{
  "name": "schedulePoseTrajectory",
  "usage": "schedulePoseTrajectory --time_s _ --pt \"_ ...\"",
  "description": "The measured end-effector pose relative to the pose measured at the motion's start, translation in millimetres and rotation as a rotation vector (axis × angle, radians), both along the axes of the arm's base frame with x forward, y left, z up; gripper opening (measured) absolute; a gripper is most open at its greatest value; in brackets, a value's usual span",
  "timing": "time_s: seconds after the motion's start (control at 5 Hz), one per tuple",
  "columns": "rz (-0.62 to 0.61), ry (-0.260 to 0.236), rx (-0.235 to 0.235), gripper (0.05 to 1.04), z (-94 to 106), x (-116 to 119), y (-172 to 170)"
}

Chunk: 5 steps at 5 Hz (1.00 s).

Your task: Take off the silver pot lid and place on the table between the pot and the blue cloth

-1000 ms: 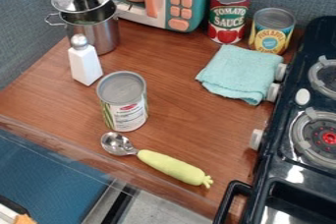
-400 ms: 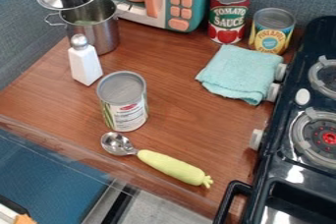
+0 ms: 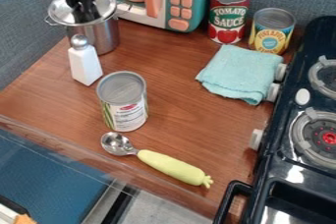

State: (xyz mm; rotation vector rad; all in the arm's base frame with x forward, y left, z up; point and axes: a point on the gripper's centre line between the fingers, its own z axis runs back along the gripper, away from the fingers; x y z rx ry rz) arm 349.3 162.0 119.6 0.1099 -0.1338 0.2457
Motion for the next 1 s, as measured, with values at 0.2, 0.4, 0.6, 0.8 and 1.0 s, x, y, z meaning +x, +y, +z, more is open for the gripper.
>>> schedulePoseTrajectory --time_s 0.2,0.4,0.6,0.8,1.0 --pt "-0.035 0.003 0.029 0.280 -2.4 6.4 -13.3" --pt "-0.077 0.001 0.055 0.280 -3.7 14.7 -31.6" --pt "-0.102 0.027 0.065 0.280 -12.8 19.4 -45.3" --pt "-0.115 0.028 0.074 0.280 -13.1 22.4 -54.4" --pt "-0.128 0.045 0.079 0.280 -21.9 24.2 -65.4"
